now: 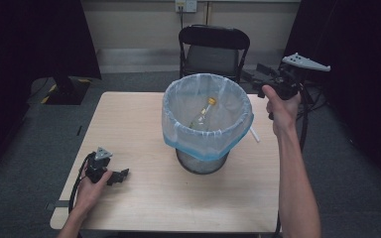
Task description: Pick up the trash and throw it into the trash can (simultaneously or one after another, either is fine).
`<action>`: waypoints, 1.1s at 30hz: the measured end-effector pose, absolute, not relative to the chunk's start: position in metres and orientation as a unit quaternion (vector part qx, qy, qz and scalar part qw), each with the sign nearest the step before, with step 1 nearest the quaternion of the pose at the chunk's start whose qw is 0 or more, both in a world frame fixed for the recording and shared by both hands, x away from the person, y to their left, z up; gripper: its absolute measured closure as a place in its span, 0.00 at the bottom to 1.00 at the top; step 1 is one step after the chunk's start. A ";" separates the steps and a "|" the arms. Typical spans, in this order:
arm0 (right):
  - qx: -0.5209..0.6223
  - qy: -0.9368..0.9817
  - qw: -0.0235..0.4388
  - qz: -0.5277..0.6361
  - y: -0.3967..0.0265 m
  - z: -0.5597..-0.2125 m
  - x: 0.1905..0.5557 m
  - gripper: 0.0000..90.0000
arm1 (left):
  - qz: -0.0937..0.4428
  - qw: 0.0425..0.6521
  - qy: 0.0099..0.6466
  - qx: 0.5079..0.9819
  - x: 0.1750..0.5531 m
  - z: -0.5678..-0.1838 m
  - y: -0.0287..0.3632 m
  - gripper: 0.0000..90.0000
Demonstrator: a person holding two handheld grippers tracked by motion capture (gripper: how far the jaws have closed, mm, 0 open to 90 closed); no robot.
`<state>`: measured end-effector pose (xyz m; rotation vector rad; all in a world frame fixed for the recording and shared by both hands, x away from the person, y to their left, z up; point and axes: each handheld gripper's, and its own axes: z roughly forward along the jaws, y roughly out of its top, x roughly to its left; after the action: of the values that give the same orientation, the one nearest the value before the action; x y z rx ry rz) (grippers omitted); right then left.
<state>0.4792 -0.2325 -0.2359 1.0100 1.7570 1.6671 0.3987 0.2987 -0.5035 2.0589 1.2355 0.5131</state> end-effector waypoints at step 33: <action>0.468 0.679 0.250 0.507 -0.309 -0.334 0.479 0.31 | 0.197 0.336 0.474 0.790 0.399 -0.503 0.299 0.00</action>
<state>0.4792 -0.3089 -0.3340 1.2755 1.8488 1.3815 0.3987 0.2987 -0.5035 2.0590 1.2354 0.5130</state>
